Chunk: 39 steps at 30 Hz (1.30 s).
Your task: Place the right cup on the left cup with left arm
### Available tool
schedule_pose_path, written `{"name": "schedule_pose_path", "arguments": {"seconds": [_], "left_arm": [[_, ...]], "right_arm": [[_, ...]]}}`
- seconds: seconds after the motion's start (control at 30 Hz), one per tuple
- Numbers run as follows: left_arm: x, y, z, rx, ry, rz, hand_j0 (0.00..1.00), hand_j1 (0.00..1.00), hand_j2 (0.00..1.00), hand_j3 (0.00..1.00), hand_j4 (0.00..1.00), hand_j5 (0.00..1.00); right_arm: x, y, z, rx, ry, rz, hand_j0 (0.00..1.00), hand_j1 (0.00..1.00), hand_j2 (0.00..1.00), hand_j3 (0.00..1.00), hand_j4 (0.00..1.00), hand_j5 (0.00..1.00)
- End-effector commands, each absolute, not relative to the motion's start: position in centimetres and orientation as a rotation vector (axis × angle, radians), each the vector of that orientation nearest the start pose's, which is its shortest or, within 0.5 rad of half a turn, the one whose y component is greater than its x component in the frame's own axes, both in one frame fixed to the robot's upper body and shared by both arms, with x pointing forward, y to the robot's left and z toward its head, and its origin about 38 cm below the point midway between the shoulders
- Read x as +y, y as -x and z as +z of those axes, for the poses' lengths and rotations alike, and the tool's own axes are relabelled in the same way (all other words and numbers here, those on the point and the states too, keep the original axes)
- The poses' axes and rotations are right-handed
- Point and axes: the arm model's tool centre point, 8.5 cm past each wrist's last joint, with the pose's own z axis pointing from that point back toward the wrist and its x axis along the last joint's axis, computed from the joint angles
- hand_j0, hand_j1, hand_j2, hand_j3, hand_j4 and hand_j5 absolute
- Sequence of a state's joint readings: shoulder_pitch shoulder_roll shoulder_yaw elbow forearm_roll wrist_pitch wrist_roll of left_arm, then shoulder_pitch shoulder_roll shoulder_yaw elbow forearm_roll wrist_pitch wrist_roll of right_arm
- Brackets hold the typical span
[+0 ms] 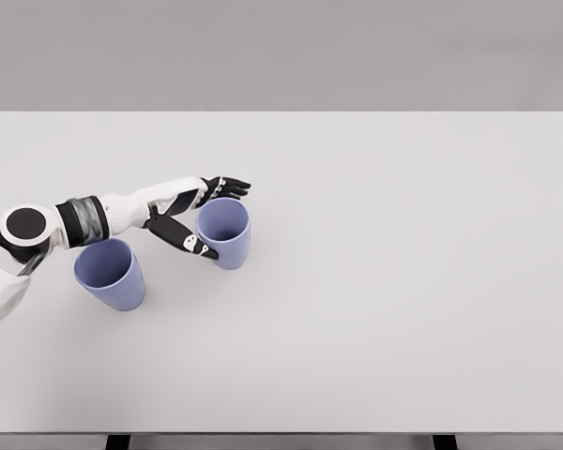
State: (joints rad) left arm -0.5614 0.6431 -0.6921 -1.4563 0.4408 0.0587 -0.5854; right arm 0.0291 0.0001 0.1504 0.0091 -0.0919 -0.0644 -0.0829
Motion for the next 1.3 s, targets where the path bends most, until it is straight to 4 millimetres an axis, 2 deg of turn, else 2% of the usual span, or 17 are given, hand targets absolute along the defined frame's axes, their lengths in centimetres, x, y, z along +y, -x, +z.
{"name": "schedule_pose_path", "arguments": {"seconds": [0.0,0.1,0.33,0.5,0.8,1.27], "left_arm": [[23.4,-43.5,14.9,-1.28,0.402,-1.117,0.88,0.88,0.88,0.88,0.88,0.88],[23.4,-43.5,14.9,-1.282,0.4,-1.115,0.78,0.78,0.78,0.78,0.78,0.78],[23.4,-43.4,15.2,-1.287,0.4,-1.12,0.69,0.69,0.69,0.69,0.69,0.69],[23.2,-43.3,15.9,-1.305,0.406,-1.13,0.69,0.69,0.69,0.69,0.69,0.69],[24.5,-42.0,18.5,-1.333,0.4,-1.17,0.68,0.68,0.68,0.68,0.68,0.68],[25.7,-40.8,21.1,-1.36,0.403,-1.189,0.68,0.68,0.68,0.68,0.68,0.68]], "right_arm": [[-27.9,1.5,-26.1,-0.028,0.168,0.058,1.0,1.0,1.0,1.0,1.0,1.0],[-27.9,1.5,-26.1,-0.026,0.168,0.058,1.0,1.0,1.0,1.0,1.0,1.0],[-27.9,1.5,-26.1,-0.028,0.168,0.058,1.0,1.0,1.0,1.0,1.0,1.0],[-27.9,1.5,-26.1,-0.026,0.168,0.058,1.0,1.0,1.0,1.0,1.0,1.0],[-27.9,1.5,-26.1,-0.026,0.168,0.058,1.0,1.0,1.0,1.0,1.0,1.0],[-27.9,1.5,-26.1,-0.026,0.168,0.058,1.0,1.0,1.0,1.0,1.0,1.0]]}}
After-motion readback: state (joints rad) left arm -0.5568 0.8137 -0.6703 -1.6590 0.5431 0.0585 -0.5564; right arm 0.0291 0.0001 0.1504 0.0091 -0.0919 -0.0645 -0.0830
